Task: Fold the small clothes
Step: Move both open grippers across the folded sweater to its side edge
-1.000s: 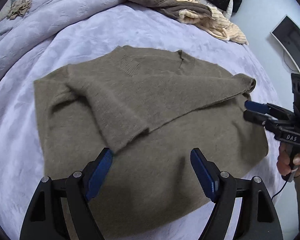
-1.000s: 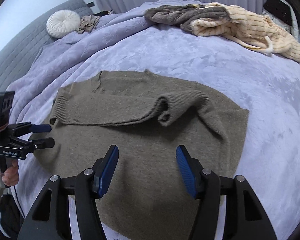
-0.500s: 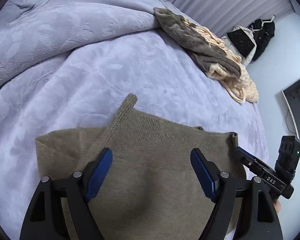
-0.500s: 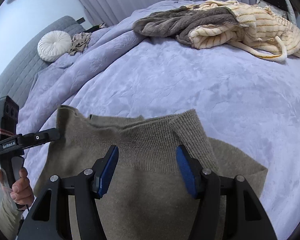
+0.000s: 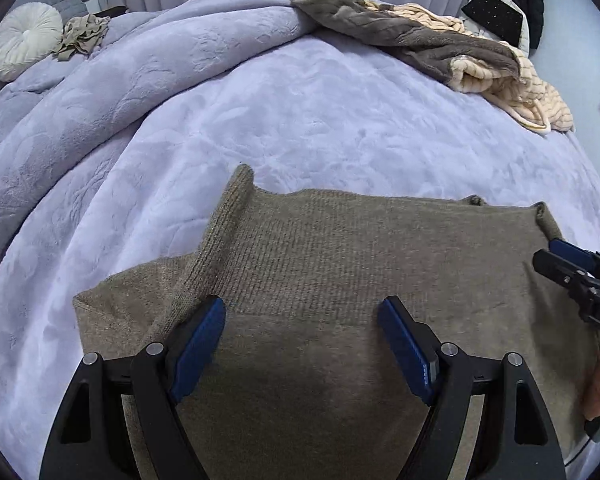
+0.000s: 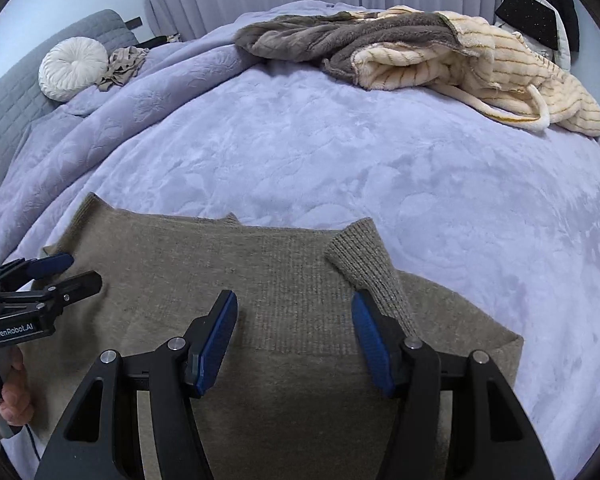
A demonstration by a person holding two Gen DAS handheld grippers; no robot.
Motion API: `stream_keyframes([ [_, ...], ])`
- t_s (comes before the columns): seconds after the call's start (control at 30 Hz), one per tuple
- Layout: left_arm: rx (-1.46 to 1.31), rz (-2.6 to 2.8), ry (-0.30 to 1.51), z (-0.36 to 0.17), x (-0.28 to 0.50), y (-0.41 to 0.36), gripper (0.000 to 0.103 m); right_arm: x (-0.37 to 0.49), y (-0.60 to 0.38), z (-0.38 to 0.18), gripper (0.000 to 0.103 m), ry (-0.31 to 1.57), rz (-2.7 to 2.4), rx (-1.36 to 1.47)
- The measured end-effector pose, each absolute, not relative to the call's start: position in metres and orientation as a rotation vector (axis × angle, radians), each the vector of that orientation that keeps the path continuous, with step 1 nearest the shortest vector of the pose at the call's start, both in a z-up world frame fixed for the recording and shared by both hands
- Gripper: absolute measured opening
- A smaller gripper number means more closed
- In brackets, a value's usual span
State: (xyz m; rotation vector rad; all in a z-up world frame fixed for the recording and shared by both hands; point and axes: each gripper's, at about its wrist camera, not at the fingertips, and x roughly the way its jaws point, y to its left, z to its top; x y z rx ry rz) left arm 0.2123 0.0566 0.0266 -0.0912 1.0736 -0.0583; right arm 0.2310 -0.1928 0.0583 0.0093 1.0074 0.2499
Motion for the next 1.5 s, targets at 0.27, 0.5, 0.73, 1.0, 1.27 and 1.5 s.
stream_keyframes([
  [0.27, -0.051, -0.058, 1.046, 0.018, 0.206, 0.060, 0.081, 0.236, -0.236, 0.047, 0.058, 0.998, 0.179, 0.074],
  [0.5, -0.042, -0.030, 1.038, 0.033, 0.193, 0.060, 0.081, 0.209, -0.234, 0.080, 0.053, 0.882, -0.024, 0.000],
  [0.73, -0.081, -0.008, 1.052, 0.039, 0.170, 0.069, 0.081, 0.178, -0.181, 0.078, 0.064, 0.938, 0.265, -0.076],
  [1.0, -0.123, -0.018, 1.086, 0.024, 0.163, 0.090, 0.081, 0.216, -0.213, 0.048, 0.064, 1.045, 0.181, 0.009],
  [1.27, -0.178, -0.013, 1.062, 0.046, 0.137, 0.098, 0.081, 0.201, -0.257, 0.063, 0.063, 1.036, 0.110, 0.168],
  [1.5, -0.241, 0.058, 1.140, 0.022, 0.089, 0.118, 0.081, 0.125, -0.238, 0.074, 0.072, 0.992, 0.155, 0.059],
])
